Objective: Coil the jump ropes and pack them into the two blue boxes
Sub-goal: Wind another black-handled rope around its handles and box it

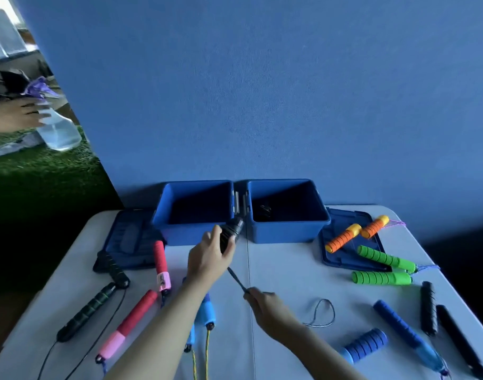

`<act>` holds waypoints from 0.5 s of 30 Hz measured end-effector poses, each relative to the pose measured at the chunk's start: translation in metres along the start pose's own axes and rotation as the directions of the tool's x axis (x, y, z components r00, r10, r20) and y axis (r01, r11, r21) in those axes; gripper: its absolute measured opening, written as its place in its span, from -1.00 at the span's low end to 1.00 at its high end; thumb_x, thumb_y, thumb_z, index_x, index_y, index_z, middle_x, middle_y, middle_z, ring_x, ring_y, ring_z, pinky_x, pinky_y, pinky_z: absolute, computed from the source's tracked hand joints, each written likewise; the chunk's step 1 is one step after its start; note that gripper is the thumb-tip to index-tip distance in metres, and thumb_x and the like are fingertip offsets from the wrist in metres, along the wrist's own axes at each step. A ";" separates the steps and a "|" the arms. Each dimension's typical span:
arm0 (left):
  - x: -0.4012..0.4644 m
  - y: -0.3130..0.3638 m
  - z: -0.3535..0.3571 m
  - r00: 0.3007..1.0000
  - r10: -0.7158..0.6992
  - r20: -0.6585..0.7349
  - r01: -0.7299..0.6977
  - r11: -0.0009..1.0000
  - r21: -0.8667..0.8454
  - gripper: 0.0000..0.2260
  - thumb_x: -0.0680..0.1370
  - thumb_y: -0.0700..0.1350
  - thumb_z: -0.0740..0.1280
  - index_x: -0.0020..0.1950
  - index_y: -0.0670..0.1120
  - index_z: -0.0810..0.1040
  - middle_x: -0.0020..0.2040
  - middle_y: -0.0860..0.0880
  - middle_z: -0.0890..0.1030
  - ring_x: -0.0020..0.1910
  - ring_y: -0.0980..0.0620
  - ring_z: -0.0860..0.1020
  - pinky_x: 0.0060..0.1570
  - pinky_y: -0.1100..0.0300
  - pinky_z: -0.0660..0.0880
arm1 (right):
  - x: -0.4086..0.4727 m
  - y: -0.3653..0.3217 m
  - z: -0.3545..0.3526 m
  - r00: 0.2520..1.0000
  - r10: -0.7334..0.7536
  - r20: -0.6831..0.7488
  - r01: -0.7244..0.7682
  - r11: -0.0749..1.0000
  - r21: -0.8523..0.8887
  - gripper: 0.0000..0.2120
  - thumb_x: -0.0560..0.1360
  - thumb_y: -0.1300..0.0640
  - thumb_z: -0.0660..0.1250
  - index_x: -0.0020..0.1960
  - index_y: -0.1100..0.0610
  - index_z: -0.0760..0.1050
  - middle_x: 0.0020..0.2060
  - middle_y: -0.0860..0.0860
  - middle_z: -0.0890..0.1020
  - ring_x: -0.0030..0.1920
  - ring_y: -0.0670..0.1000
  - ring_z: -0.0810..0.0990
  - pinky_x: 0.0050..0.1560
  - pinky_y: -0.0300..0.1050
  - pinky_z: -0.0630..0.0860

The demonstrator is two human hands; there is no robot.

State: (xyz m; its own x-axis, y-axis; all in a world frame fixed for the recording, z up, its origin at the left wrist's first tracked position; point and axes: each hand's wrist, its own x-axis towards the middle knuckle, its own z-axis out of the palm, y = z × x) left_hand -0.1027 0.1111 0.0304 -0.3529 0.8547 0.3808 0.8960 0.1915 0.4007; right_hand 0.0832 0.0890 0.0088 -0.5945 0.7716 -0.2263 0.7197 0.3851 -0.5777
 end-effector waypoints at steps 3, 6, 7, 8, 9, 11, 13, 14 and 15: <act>-0.010 -0.016 0.005 0.999 0.018 0.041 -0.021 0.997 0.076 -0.60 0.49 0.18 0.13 -0.03 -0.13 0.50 -0.38 -0.15 0.46 -0.56 -0.20 0.48 -0.62 0.13 0.39 | -0.001 -0.004 -0.017 0.995 -0.085 -0.052 0.084 0.996 -0.019 -0.80 0.60 0.00 0.08 0.00 0.08 0.42 -0.09 0.06 0.57 -0.09 0.15 0.53 -0.20 -0.08 0.37; -0.022 -0.024 0.008 0.991 0.088 0.103 -0.097 0.991 0.088 -0.66 0.48 0.16 0.13 0.00 -0.07 0.51 -0.39 -0.12 0.46 -0.58 -0.17 0.47 -0.61 0.18 0.39 | 0.000 -0.004 -0.038 0.977 -0.181 -0.114 0.176 0.983 -0.052 -0.81 0.59 0.02 0.11 0.01 0.06 0.46 -0.08 0.01 0.54 -0.07 0.12 0.54 -0.12 0.00 0.48; -0.026 -0.025 0.011 0.986 0.113 0.125 -0.127 0.987 0.103 -0.68 0.49 0.15 0.13 0.00 -0.05 0.50 -0.40 -0.11 0.46 -0.60 -0.16 0.47 -0.63 0.19 0.37 | 0.001 -0.005 -0.045 0.967 -0.213 -0.139 0.205 0.976 -0.068 -0.81 0.59 0.03 0.13 0.02 0.07 0.48 -0.07 0.01 0.54 -0.07 0.10 0.55 -0.10 0.00 0.47; -0.030 -0.025 0.014 0.980 0.142 0.140 -0.159 0.980 0.117 -0.69 0.49 0.14 0.14 0.00 -0.04 0.50 -0.40 -0.10 0.47 -0.60 -0.16 0.47 -0.64 0.19 0.36 | 0.004 -0.006 -0.052 0.959 -0.238 -0.157 0.227 0.970 -0.084 -0.81 0.59 0.03 0.15 0.03 0.08 0.50 -0.06 0.01 0.54 -0.07 0.09 0.55 -0.11 -0.01 0.46; -0.035 -0.025 0.017 0.972 0.177 0.154 -0.196 0.974 0.117 -0.69 0.50 0.13 0.13 0.01 -0.05 0.51 -0.39 -0.10 0.48 -0.59 -0.16 0.48 -0.65 0.18 0.36 | 0.007 -0.008 -0.058 0.948 -0.264 -0.179 0.249 0.963 -0.103 -0.81 0.59 0.03 0.16 0.04 0.09 0.51 -0.06 0.01 0.54 -0.07 0.09 0.54 -0.12 -0.03 0.45; -0.042 -0.023 0.021 0.941 0.295 0.169 -0.310 0.948 0.069 -0.70 0.56 0.09 0.09 0.07 -0.07 0.48 -0.36 -0.10 0.51 -0.57 -0.16 0.50 -0.64 0.17 0.37 | 0.014 -0.005 -0.068 0.924 -0.308 -0.227 0.287 0.950 -0.122 -0.83 0.58 0.04 0.20 0.02 0.09 0.53 -0.09 0.01 0.53 -0.11 0.08 0.54 -0.14 -0.06 0.43; -0.050 -0.021 0.024 0.871 0.467 0.152 -0.472 0.882 -0.008 -0.70 0.63 0.06 0.03 0.13 -0.07 0.44 -0.32 -0.09 0.53 -0.54 -0.12 0.51 -0.61 0.18 0.37 | 0.024 0.006 -0.076 0.927 -0.304 -0.218 0.292 0.952 -0.087 -0.88 0.55 0.06 0.25 0.00 0.04 0.55 -0.11 -0.03 0.53 -0.13 0.04 0.53 -0.10 -0.07 0.45; -0.053 -0.018 0.024 0.823 0.547 0.155 -0.545 0.836 -0.059 -0.70 0.64 0.04 0.02 0.17 -0.09 0.43 -0.29 -0.10 0.54 -0.51 -0.11 0.51 -0.58 0.18 0.37 | 0.028 0.014 -0.079 0.938 -0.293 -0.187 0.288 0.956 -0.054 -0.91 0.53 0.06 0.28 -0.02 0.00 0.56 -0.12 -0.06 0.53 -0.13 0.01 0.53 -0.08 -0.07 0.47; -0.055 -0.014 0.021 0.779 0.607 0.157 -0.595 0.795 -0.119 -0.69 0.65 0.04 0.03 0.20 -0.10 0.44 -0.26 -0.10 0.54 -0.47 -0.11 0.51 -0.54 0.18 0.38 | 0.031 0.022 -0.081 0.949 -0.274 -0.155 0.276 0.961 -0.012 -0.93 0.52 0.06 0.31 -0.05 -0.03 0.56 -0.14 -0.07 0.54 -0.14 -0.02 0.53 -0.07 -0.06 0.49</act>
State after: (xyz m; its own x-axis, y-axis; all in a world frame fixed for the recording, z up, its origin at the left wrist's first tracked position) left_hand -0.0903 0.0716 -0.0139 0.3109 0.8578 0.4092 0.8902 -0.4137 0.1908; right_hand 0.1094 0.1625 0.0531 -0.7059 0.7054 0.0651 0.5322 0.5887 -0.6084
